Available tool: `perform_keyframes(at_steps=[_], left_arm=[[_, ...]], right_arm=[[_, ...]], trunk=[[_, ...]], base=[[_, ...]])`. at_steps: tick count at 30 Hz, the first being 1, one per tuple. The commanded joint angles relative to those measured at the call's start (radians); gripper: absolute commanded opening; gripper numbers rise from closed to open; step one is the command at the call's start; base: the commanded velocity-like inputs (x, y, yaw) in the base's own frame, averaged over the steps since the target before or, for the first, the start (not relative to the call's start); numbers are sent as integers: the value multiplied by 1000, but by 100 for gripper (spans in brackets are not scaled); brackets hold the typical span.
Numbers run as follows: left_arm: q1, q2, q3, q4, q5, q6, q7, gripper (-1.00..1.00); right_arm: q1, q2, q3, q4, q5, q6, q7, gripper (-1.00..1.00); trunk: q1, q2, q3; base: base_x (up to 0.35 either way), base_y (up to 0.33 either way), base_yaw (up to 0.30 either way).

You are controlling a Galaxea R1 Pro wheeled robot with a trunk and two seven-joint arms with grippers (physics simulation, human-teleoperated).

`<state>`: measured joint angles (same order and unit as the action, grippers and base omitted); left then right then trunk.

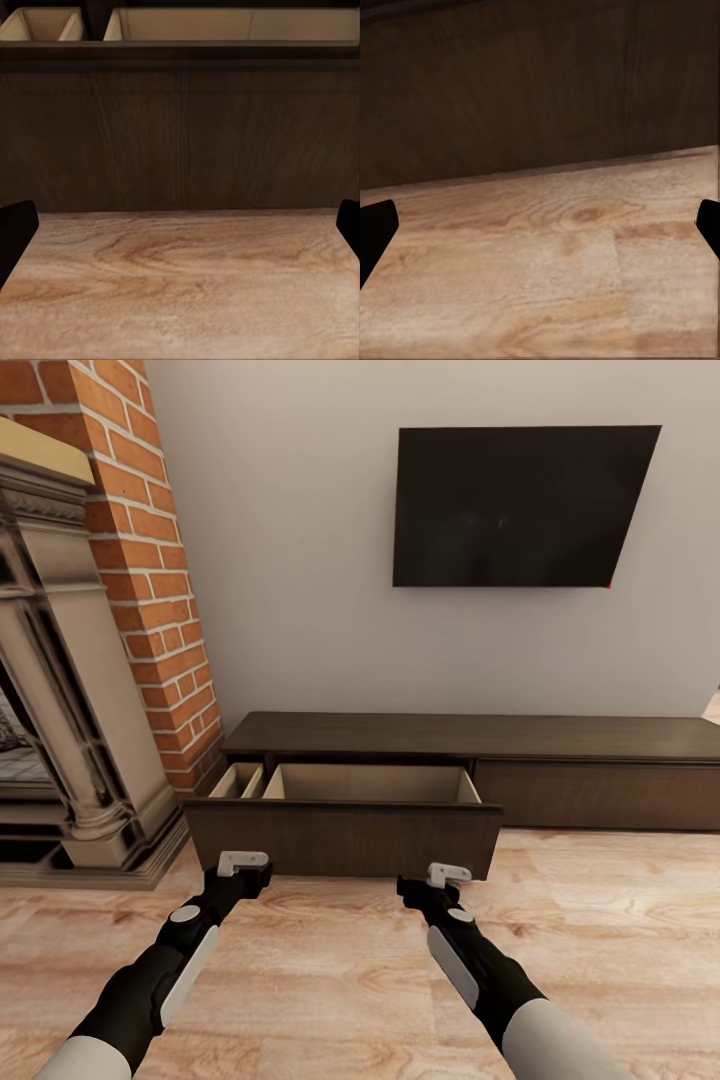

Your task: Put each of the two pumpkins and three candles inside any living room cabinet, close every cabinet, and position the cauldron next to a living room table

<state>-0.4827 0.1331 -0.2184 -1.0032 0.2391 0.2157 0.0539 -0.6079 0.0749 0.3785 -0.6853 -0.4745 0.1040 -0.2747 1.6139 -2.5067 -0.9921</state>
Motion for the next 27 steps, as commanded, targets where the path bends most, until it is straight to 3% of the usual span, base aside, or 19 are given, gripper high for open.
perform_keyframes(at_steps=[1, 5, 8, 13, 17, 21, 27], left_arm=[[-1, 1, -4, -1, 9, 1, 6, 100], [-1, 1, -5, 0, 8, -7, 6, 100], [-1, -2, -7, 1, 6, -39, 7, 100], [1, -11, -10, 14, 2, -121, 11, 100], [2, -15, -16, 18, 0, -145, 19, 100], [6, -21, -45, 21, -2, -156, 23, 100], [11, -25, -59, 22, 8, -159, 27, 100]], right_arm=[[0, 2, 12, -2, -7, 4, -26, 100], [9, 8, 30, -2, 0, -1, -49, 100], [15, 10, 64, -1, 51, -3, -56, 100], [17, 12, 77, 0, 94, -31, -64, 100], [17, 12, 79, 11, 102, -102, -68, 100], [17, 14, 80, 75, 103, -210, -70, 100], [17, 15, 81, 98, 101, -247, -70, 100]], trunk=[[0, 0, -1], [0, 0, -1], [0, 0, -1], [0, 0, -1], [0, 0, -1], [0, 0, -1], [0, 0, -1]], base=[[0, 0, 0], [0, 0, 0], [0, 0, 0], [0, 0, 0], [0, 0, 0], [0, 0, 0], [0, 0, 0]])
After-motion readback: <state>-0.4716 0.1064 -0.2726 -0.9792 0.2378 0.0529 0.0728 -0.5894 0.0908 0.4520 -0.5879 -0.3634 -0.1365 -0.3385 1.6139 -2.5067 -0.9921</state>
